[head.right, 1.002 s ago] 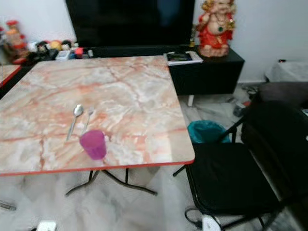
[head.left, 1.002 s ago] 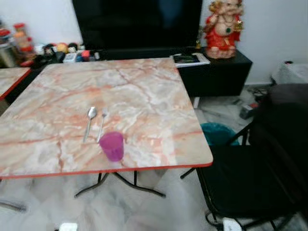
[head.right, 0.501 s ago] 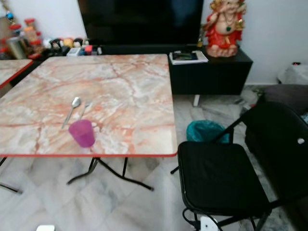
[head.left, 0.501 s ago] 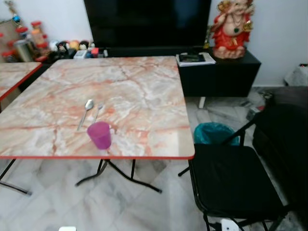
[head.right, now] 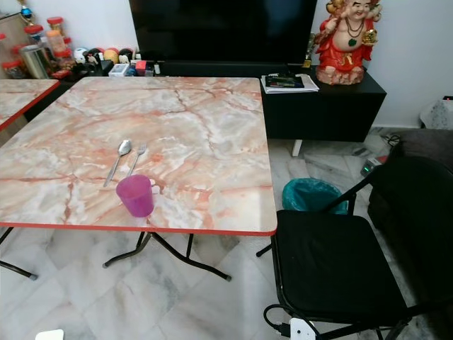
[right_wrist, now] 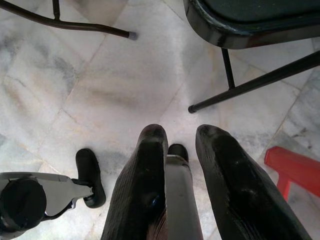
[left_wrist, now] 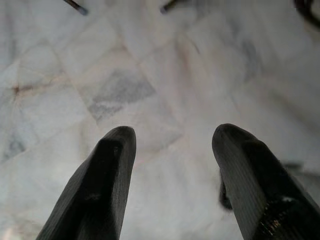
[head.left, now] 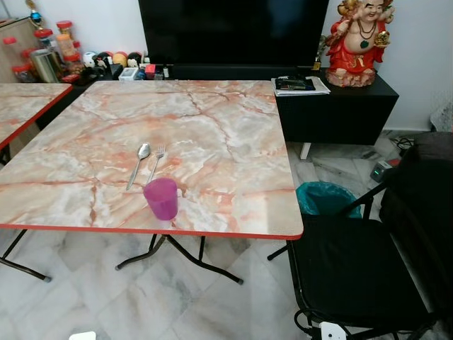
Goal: Setting the table
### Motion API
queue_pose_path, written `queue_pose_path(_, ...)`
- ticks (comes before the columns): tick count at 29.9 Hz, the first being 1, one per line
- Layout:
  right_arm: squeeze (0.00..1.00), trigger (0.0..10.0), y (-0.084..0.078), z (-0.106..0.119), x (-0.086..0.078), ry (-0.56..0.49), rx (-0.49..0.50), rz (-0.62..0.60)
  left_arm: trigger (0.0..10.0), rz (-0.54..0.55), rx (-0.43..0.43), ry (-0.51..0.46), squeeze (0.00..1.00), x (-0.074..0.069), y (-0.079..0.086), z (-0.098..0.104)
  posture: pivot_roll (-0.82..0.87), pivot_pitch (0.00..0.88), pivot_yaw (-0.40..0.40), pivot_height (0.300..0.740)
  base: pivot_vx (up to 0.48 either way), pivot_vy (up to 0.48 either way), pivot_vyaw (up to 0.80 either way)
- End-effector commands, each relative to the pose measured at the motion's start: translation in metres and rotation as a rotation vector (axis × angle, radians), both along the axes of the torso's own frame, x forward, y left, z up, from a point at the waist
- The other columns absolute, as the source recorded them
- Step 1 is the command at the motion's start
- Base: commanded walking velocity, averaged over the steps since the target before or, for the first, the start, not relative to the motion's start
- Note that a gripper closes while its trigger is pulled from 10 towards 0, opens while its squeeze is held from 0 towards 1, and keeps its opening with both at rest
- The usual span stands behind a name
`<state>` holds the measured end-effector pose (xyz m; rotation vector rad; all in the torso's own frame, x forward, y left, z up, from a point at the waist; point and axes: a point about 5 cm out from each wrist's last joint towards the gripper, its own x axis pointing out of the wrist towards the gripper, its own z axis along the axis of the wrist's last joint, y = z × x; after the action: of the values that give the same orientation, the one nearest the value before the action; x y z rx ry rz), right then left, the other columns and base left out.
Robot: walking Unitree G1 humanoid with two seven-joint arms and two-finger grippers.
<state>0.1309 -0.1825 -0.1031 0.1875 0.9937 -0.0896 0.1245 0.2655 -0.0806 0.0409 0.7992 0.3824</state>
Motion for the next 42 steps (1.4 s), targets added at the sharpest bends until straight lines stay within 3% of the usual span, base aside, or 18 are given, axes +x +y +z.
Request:
queue_pose_path(1,0.0,10.0,0.0,0.0,0.001,0.002,0.0,0.004,10.0,0.016,0.025,-0.074,0.0,0.02,0.001,0.009,0.0,0.0,0.017,0.74,0.0,0.0,0.0)
queue_pose_path(2,0.0,10.0,0.0,0.0,0.001,0.002,0.0,0.004,10.0,0.003,0.054,-0.228,0.0,0.065,0.002,0.034,0.01,0.0,0.017,0.74,0.0,0.0,0.0)
queue_pose_path(4,0.0,10.0,0.0,0.0,0.001,0.002,0.0,0.004,10.0,-0.018,0.079,-0.313,0.0,0.081,0.004,0.049,0.01,0.0,0.018,0.74,0.0,0.0,0.0)
queue_pose_path(8,0.0,10.0,0.0,0.0,0.0,0.003,0.0,0.008,10.0,-0.135,0.134,-0.428,0.0,0.084,-0.002,0.063,0.01,0.0,0.021,0.74,0.0,0.0,0.0)
queue_pose_path(11,0.0,10.0,0.0,0.0,0.0,0.004,0.0,0.01,10.0,-0.148,0.168,-0.508,0.0,0.084,-0.007,0.075,0.01,0.0,0.019,0.74,0.0,0.0,0.0)
queue_pose_path(17,0.0,10.0,-0.001,0.0,0.0,0.006,-0.001,0.014,10.0,-0.179,0.216,-0.58,0.0,0.074,-0.018,0.096,0.01,0.0,0.023,0.74,0.0,0.0,0.0)
queue_pose_path(20,0.0,10.0,-0.001,0.0,-0.001,0.007,-0.002,0.017,10.0,-0.168,0.279,-0.67,0.0,0.076,-0.018,0.124,0.01,0.0,0.02,0.74,0.0,0.0,0.0)
queue_pose_path(22,0.0,10.0,-0.001,0.0,-0.001,0.01,-0.003,0.025,10.0,-0.158,0.294,-0.782,0.0,0.095,-0.02,0.159,0.02,0.0,0.018,0.74,0.0,0.0,0.0)
queue_pose_path(27,0.0,10.0,0.0,0.0,0.0,0.012,-0.002,0.038,10.0,-0.196,0.271,-0.925,0.0,0.136,-0.028,0.211,0.03,0.0,0.015,0.74,0.0,0.0,0.0)
queue_pose_path(28,0.0,10.0,0.001,0.0,0.0,0.012,-0.004,0.041,10.0,-0.171,0.223,-0.941,0.0,0.145,-0.031,0.22,0.02,0.0,0.024,0.74,0.0,0.0,0.0)
queue_pose_path(29,0.0,10.0,0.001,0.0,0.0,0.012,-0.004,0.041,10.0,-0.171,0.223,-0.941,0.0,0.145,-0.031,0.22,0.02,0.0,0.024,0.74,0.0,0.0,0.0)
queue_pose_path(30,0.0,10.0,0.001,0.0,0.0,0.006,-0.002,0.03,10.0,-0.157,0.166,-0.97,0.0,0.165,-0.035,0.239,0.01,0.0,0.031,0.74,0.0,0.0,0.0)
queue_pose_path(31,0.0,10.0,0.001,0.0,0.001,0.003,0.0,0.019,10.0,-0.159,0.134,-0.969,0.0,0.177,-0.038,0.248,0.01,0.0,0.032,0.74,0.0,0.0,0.0)
queue_pose_path(33,0.0,10.0,0.002,0.0,0.001,0.0,-0.001,0.007,10.0,-0.18,0.06,-0.961,0.0,0.195,-0.045,0.263,0.01,0.0,0.032,0.74,0.0,0.0,0.0)
queue_pose_path(35,0.0,10.0,0.002,0.0,0.002,0.002,-0.004,0.005,10.0,-0.248,0.057,-0.896,0.0,0.21,-0.051,0.266,0.0,0.0,0.034,0.74,0.0,0.0,0.0)
queue_pose_path(36,0.0,10.0,0.003,0.0,0.002,0.002,-0.005,0.001,10.0,-0.292,0.034,-0.861,1.0,0.221,-0.056,0.272,-0.01,0.0,0.042,0.74,0.0,0.0,0.0)
queue_pose_path(42,0.0,10.0,0.003,0.0,0.001,0.0,-0.002,-0.014,10.0,-0.329,-0.02,-0.79,1.0,0.229,-0.061,0.277,-0.01,0.0,0.044,0.74,0.0,0.0,0.0)
